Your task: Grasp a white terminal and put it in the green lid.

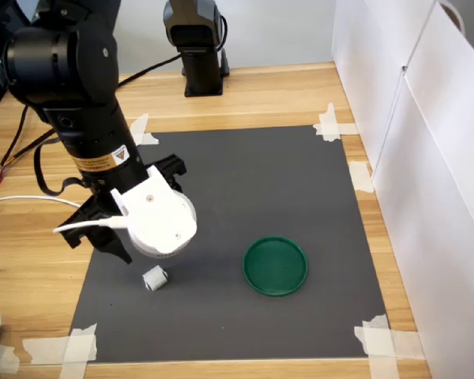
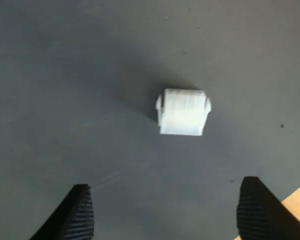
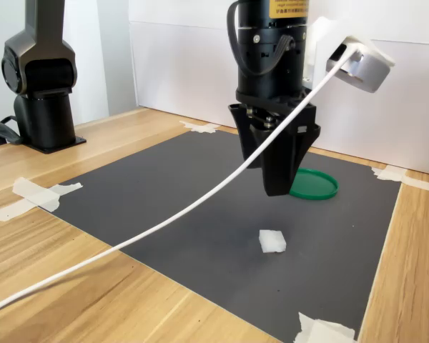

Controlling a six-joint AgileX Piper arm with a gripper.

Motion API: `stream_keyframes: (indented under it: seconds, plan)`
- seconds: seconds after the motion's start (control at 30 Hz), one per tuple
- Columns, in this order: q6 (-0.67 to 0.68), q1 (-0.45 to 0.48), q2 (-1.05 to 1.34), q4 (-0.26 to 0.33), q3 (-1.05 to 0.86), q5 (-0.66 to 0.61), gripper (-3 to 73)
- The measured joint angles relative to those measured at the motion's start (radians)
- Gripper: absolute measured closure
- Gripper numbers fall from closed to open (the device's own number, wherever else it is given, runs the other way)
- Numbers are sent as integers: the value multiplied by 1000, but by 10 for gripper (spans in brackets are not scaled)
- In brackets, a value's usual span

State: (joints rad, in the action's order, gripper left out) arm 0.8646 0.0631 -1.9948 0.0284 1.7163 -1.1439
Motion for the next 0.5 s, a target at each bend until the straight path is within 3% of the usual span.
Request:
stream_keyframes:
  seconds: [0.5]
  plan:
    - [0,0,-69,-1,0,77,21]
